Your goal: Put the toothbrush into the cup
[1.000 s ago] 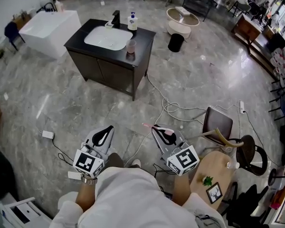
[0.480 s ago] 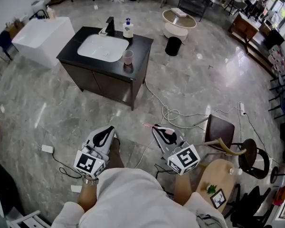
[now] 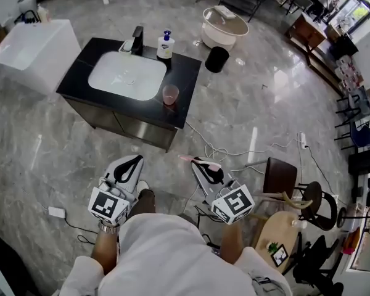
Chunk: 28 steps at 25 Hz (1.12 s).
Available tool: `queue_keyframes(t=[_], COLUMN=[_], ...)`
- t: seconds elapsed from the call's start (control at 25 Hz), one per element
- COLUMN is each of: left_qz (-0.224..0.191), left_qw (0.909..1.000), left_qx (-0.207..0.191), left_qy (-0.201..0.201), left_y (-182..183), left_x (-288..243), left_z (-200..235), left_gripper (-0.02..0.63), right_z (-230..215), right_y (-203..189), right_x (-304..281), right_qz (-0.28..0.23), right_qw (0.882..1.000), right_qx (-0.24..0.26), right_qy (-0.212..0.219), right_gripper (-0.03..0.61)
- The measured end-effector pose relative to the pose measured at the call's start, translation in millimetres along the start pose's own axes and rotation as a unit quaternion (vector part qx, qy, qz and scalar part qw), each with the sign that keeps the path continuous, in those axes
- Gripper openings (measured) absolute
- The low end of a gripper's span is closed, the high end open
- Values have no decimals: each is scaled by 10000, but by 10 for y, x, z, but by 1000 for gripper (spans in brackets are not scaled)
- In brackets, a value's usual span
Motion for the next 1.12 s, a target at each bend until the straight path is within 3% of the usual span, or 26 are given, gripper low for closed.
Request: queue_keyframes(t=[0.2, 0.56, 0.84, 1.12], left_qz=[59, 64, -2, 38], left_qw=[9999, 9998, 9993, 9988], left_qx=[95, 165, 228, 274], left_qy=[-88, 129, 295, 410], left_y=[164, 285, 350, 349], left_x=[-267, -761, -1105, -1186], left_z=[493, 749, 780, 897], left_gripper=[-3, -3, -3, -3], right_z=[-247, -869, -1383, -1693], right_y=[47, -46, -123, -276], right_x=[-442, -820, -1066, -1723], right_qz=[164, 243, 411, 1042], right_qw=[9998, 9997, 9986, 9892], right_qx=[-83, 4, 322, 920], right_qy=[-112, -48, 79, 474], right_gripper=[48, 48, 48, 48])
Point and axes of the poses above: the fingertips, and each gripper's own axes: x backward along the fingers, z to its left, y out of its top, the point moved 7 cm from there along x, backward along the fingers, and after that the axes turned 15 degrees about x, right-handed, at the moved point
